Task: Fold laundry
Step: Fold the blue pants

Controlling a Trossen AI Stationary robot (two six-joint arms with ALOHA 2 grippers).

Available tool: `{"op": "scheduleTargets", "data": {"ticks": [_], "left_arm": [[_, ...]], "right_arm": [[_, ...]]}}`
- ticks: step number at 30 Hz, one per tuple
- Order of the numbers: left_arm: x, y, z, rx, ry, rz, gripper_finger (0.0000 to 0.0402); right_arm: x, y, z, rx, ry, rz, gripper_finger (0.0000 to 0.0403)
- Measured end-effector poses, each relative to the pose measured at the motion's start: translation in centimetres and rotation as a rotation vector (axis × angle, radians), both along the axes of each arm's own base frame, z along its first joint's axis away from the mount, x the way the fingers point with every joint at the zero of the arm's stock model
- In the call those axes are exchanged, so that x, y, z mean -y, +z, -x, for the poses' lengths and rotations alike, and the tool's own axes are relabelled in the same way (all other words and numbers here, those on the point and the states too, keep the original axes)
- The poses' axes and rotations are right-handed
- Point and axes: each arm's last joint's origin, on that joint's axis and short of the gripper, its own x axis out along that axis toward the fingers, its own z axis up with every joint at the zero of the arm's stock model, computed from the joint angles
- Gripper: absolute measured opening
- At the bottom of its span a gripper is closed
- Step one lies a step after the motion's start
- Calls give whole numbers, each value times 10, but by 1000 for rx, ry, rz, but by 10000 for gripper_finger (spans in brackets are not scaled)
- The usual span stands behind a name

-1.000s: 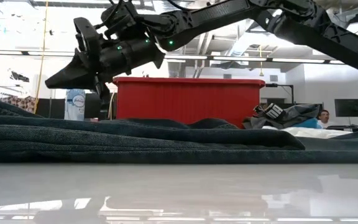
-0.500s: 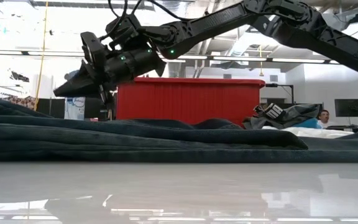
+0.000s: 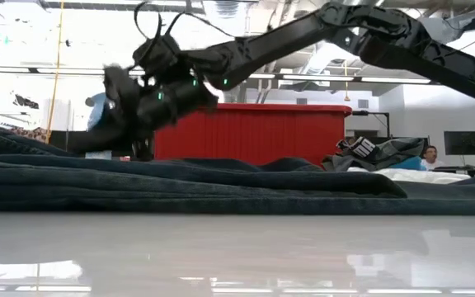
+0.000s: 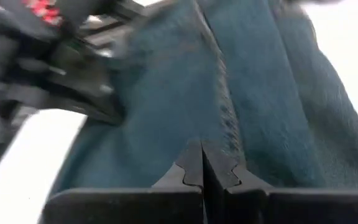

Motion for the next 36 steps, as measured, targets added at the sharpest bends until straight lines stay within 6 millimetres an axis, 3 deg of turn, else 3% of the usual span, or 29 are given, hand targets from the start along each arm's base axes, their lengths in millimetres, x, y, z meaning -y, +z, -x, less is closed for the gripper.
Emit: {"op": "scheduleTargets", "data": {"ticks": [4,14,19,25,31,36], "left_arm": [[-7,0,-9,-18,-6,-14,0],[-31,4,-29,28,55,-108,0],[-35,27,-29,152,153,-147,0],[-49,57,-14,403,261,-259,0],[-81,36,10,617,573,-291,0],[-106,21,13,584,663,-372,0]], "right_arm": [[9,-14,0,-58,-94,23,16],[47,-24,11,-177,-226,36,16],[60,-24,13,-180,-255,39,16],[64,-23,14,-176,-235,14,16],[60,-23,13,-177,-224,12,16],[59,-23,13,-182,-212,-12,16]]}}
